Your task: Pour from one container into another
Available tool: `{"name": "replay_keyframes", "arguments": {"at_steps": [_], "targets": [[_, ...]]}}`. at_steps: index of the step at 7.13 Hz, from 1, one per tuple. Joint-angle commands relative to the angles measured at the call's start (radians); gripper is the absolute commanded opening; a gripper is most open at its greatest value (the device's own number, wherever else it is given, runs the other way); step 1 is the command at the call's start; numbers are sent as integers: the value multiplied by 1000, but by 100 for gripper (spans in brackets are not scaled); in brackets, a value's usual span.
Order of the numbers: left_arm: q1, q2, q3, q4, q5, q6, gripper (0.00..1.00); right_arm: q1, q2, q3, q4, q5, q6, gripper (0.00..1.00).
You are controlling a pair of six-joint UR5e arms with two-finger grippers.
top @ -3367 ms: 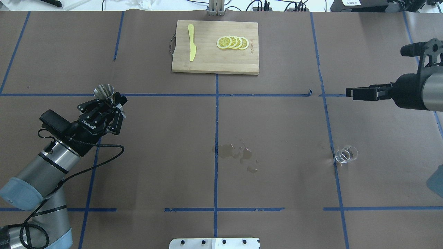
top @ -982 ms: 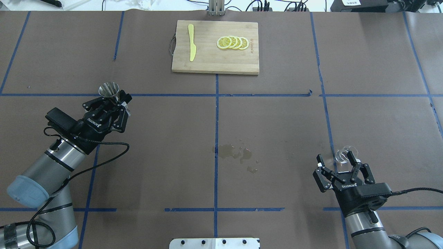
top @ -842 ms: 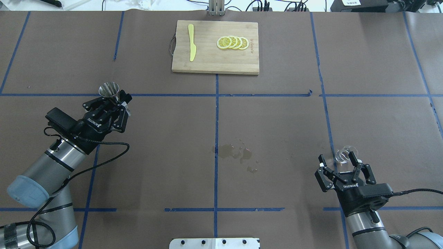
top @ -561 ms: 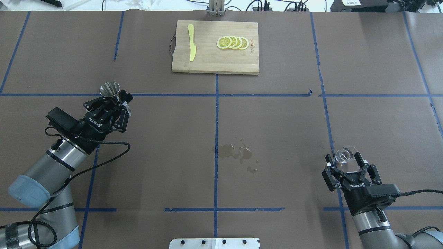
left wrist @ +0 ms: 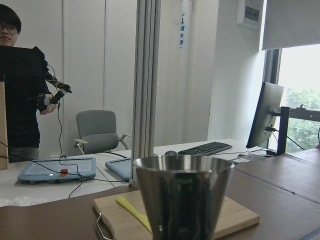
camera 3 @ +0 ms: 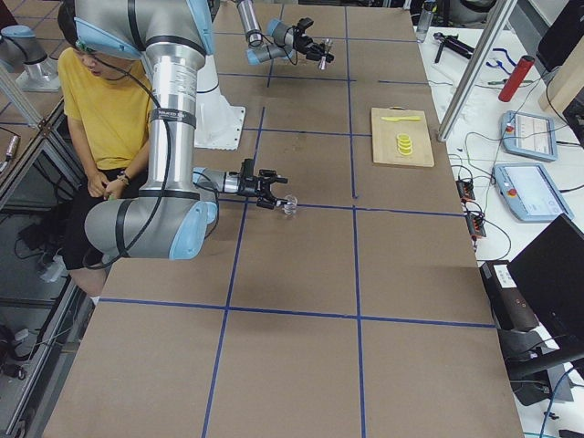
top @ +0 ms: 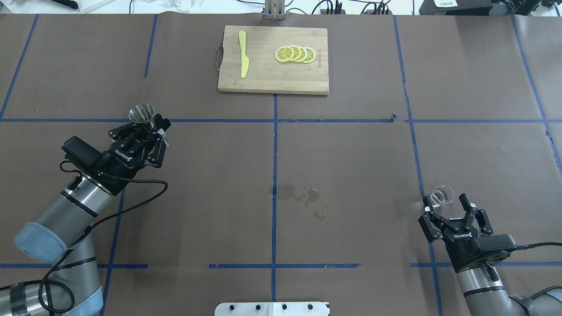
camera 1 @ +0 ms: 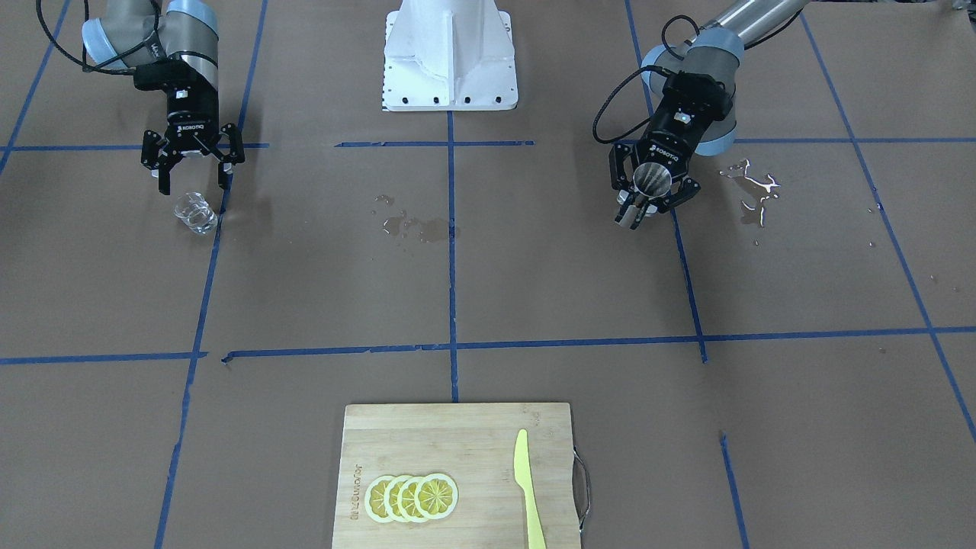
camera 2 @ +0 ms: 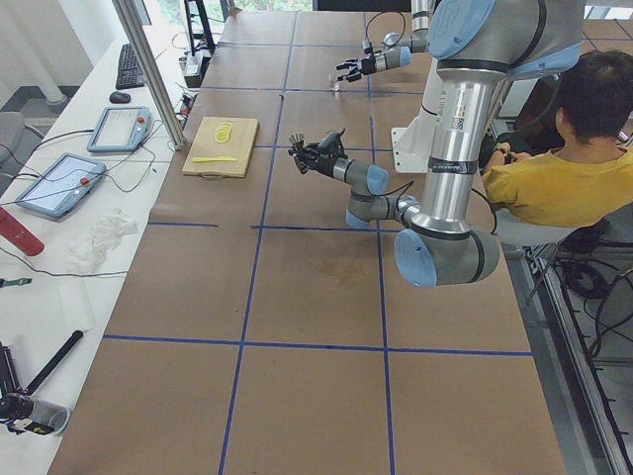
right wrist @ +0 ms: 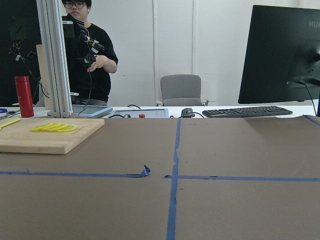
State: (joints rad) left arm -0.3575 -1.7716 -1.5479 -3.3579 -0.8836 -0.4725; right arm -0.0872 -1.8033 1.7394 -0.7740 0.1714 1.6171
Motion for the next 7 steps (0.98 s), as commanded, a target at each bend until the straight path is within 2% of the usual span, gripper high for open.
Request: {"name": "replay_keyframes", "arguments": {"at_steps": [1,7], "targets": [[2,0,3,0,0,0,0,0,-1,-21,1,-1,9,99],[0,-5,2,0,0,0,0,-2,10,-60,1,13,27,99]]}}
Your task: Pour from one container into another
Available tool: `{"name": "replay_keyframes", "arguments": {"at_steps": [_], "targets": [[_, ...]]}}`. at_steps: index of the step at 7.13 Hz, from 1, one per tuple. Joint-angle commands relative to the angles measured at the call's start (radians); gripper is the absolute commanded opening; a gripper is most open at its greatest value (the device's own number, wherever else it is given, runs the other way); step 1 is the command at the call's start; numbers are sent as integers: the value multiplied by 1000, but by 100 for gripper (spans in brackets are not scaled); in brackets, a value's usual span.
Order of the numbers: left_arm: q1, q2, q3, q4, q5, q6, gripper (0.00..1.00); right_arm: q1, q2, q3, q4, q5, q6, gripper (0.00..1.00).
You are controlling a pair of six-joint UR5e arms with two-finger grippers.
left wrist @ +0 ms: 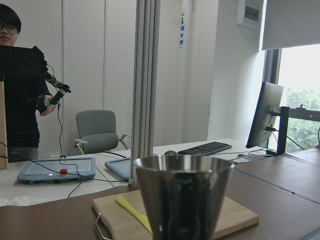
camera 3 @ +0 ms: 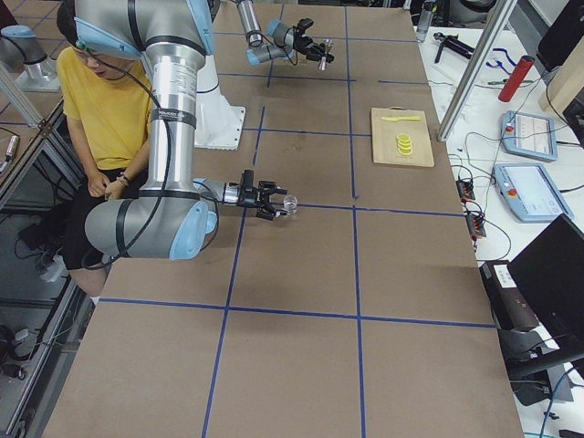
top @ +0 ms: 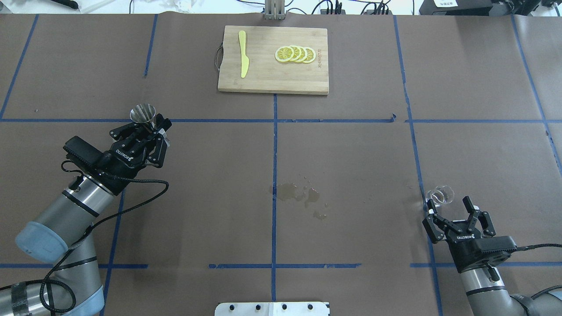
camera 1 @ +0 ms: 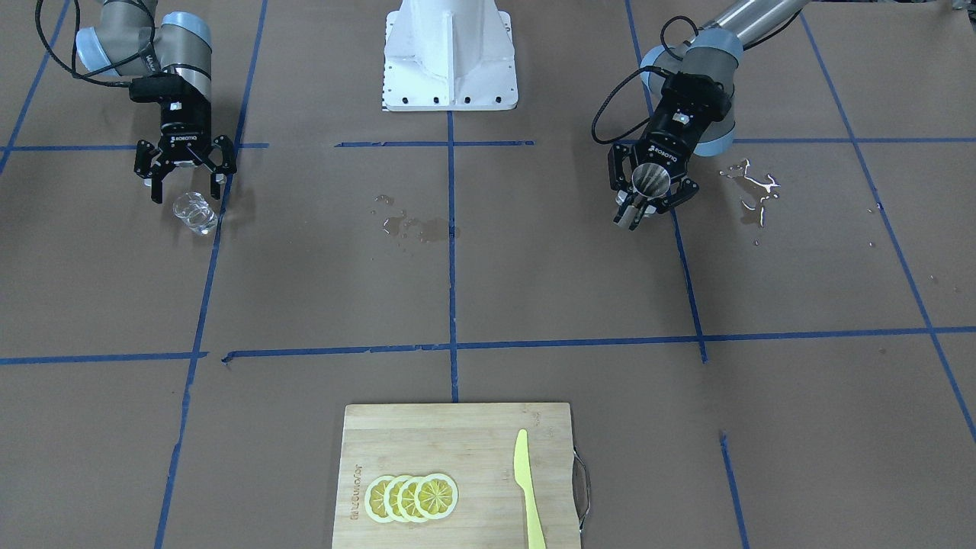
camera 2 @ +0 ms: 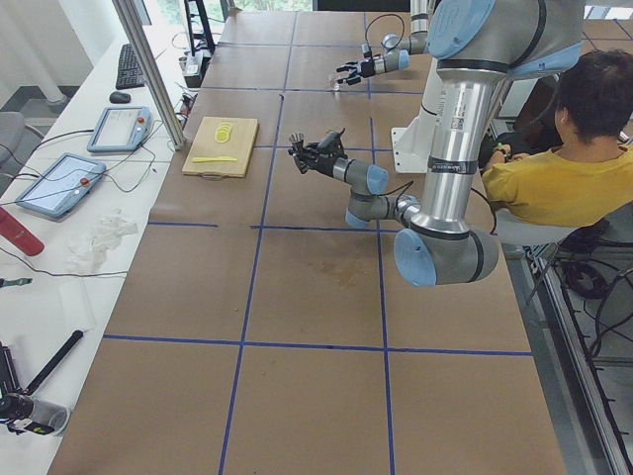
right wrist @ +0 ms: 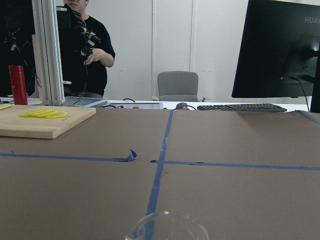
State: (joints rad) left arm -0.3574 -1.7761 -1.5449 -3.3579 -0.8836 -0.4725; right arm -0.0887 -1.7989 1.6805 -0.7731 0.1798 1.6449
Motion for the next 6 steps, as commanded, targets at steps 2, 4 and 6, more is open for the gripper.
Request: {"name": "replay_keyframes", "arguments": {"at_steps": [2,4,6], "targets": [[-2,0,-1,0,2,0,0,-2,9,-5,-2,12,-2,99],[0,1,-1,0,2,0,0,-2,16,-19,-2,23,-7,99],[0,1,0,0,3,0,0,-2,18,-15,-2,41,-14,98]]}}
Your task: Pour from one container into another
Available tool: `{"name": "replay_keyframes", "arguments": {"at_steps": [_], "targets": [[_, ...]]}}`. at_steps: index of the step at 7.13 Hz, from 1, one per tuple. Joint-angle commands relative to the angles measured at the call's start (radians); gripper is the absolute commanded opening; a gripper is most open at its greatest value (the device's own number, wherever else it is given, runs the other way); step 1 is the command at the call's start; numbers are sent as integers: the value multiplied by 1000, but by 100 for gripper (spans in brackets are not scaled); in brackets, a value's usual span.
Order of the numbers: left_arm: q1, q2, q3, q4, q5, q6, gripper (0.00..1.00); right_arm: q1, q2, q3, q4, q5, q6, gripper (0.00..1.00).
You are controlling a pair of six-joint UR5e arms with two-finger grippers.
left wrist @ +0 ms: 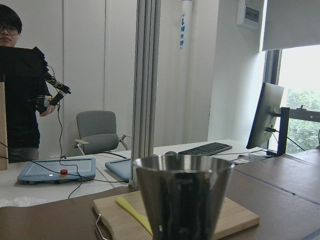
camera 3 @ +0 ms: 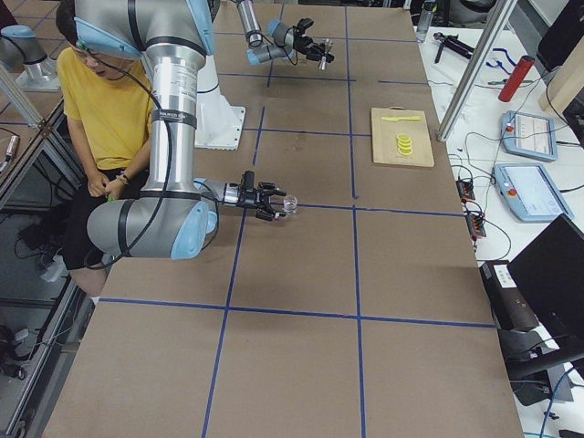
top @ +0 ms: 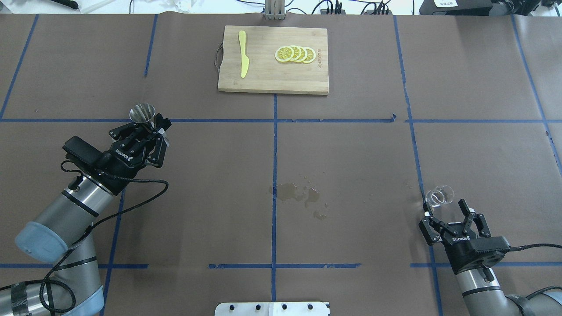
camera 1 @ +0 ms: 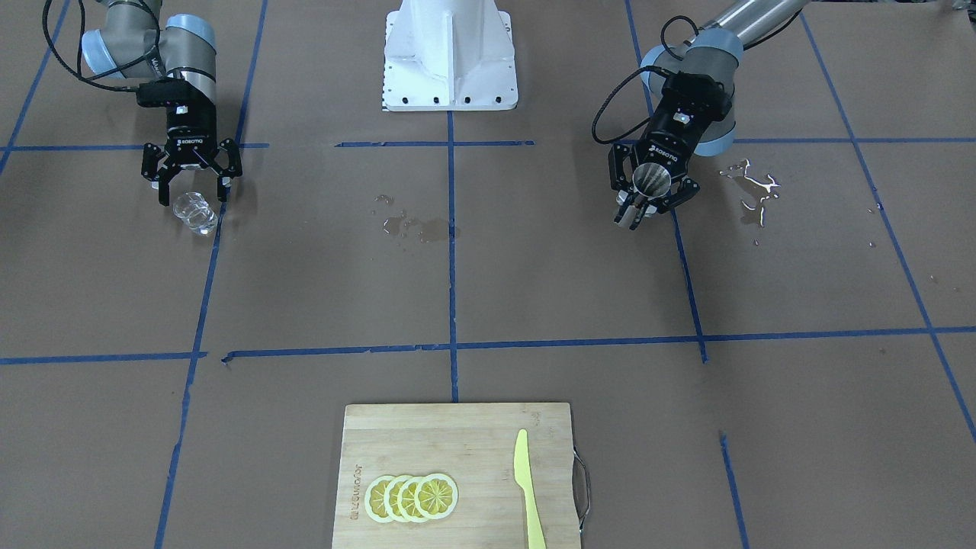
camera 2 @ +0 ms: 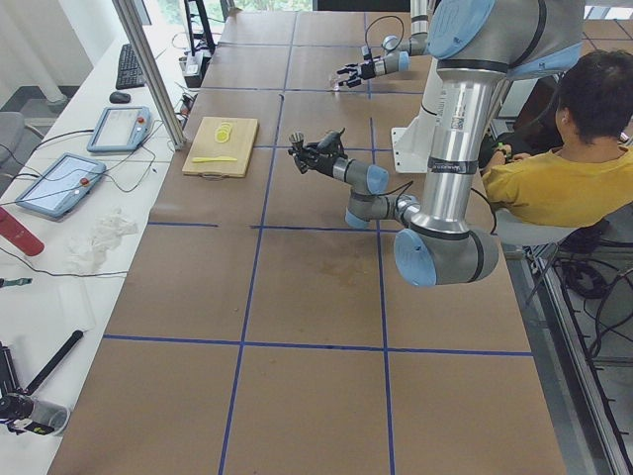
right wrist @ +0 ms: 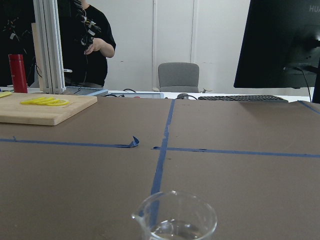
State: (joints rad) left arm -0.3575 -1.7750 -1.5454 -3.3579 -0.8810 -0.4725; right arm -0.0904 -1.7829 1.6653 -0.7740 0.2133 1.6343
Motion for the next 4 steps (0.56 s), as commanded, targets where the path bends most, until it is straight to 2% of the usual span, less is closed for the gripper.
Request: {"name": "replay_keyframes", "arguments": {"at_steps": [1,4], "targets": [[0,0,-1,0,1,0,0,0,2,1,-1,18,-5,98],[0,2,-1,0,2,0,0,31,3,5,1,52,-43,98]]}}
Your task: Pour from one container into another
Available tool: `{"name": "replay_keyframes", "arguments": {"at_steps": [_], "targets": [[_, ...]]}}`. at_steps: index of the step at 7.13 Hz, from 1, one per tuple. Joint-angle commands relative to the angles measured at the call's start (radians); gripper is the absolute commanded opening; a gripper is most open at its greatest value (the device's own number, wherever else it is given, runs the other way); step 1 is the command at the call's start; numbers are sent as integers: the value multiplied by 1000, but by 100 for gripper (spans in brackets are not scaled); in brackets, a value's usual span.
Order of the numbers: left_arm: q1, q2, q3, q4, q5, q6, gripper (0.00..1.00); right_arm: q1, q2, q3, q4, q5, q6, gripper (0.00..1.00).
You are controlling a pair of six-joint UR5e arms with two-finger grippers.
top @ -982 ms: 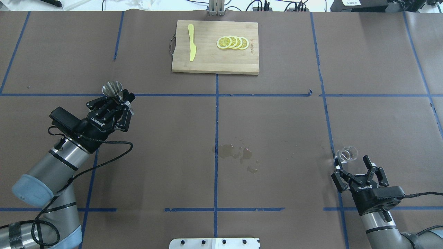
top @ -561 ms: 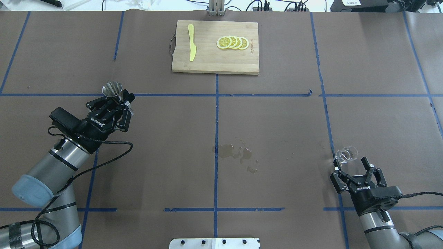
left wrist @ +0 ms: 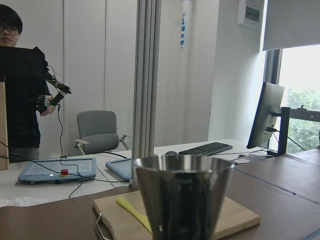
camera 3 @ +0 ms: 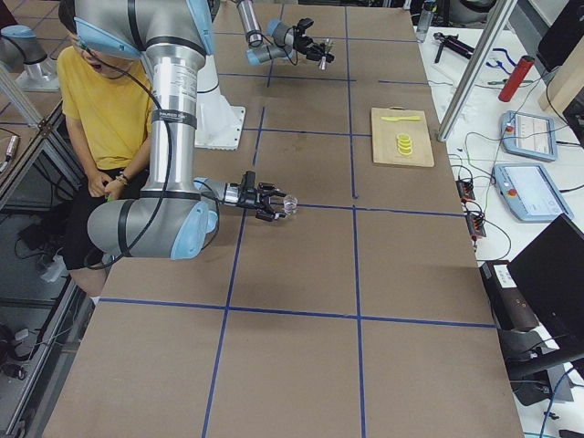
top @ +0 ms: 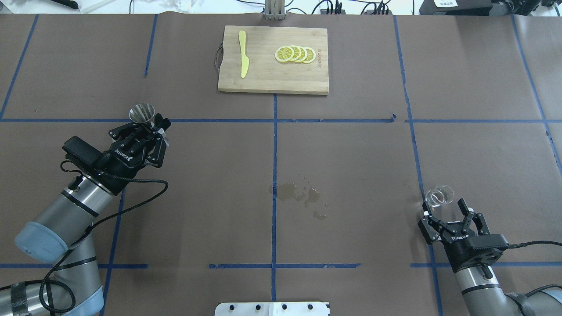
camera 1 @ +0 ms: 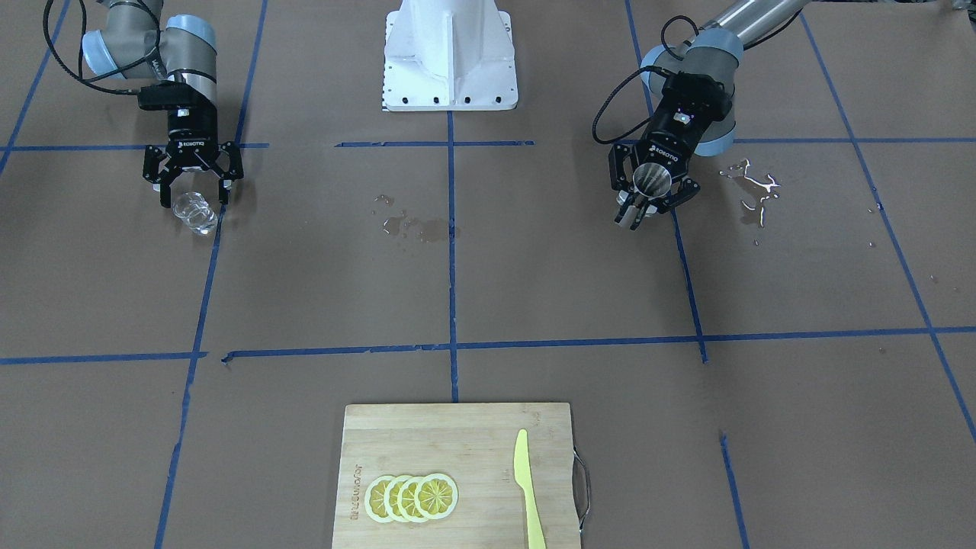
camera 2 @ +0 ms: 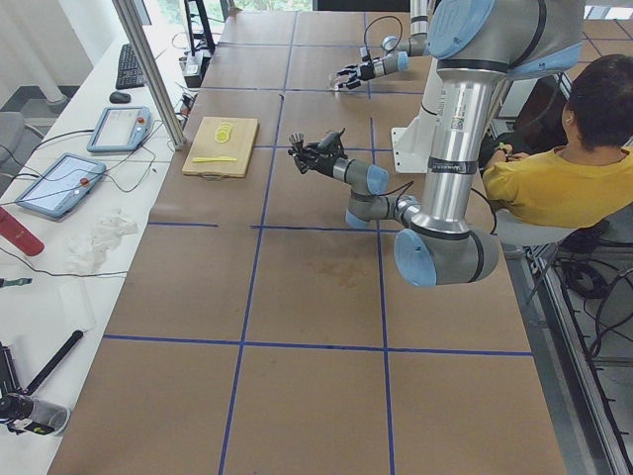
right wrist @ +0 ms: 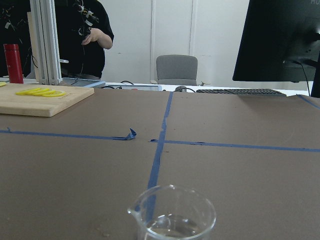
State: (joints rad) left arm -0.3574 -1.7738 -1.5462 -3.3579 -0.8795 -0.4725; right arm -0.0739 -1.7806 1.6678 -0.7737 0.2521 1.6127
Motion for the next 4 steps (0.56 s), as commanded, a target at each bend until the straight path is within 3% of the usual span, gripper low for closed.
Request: {"name": "replay_keyframes", "arguments": {"at_steps": [1,4], "targets": [[0,1,0,0,1,0,0,19,1,4,1,15,-23,98],[2,1,1,0,2,0,0,32,41,-2,1,32,-48,97]]}}
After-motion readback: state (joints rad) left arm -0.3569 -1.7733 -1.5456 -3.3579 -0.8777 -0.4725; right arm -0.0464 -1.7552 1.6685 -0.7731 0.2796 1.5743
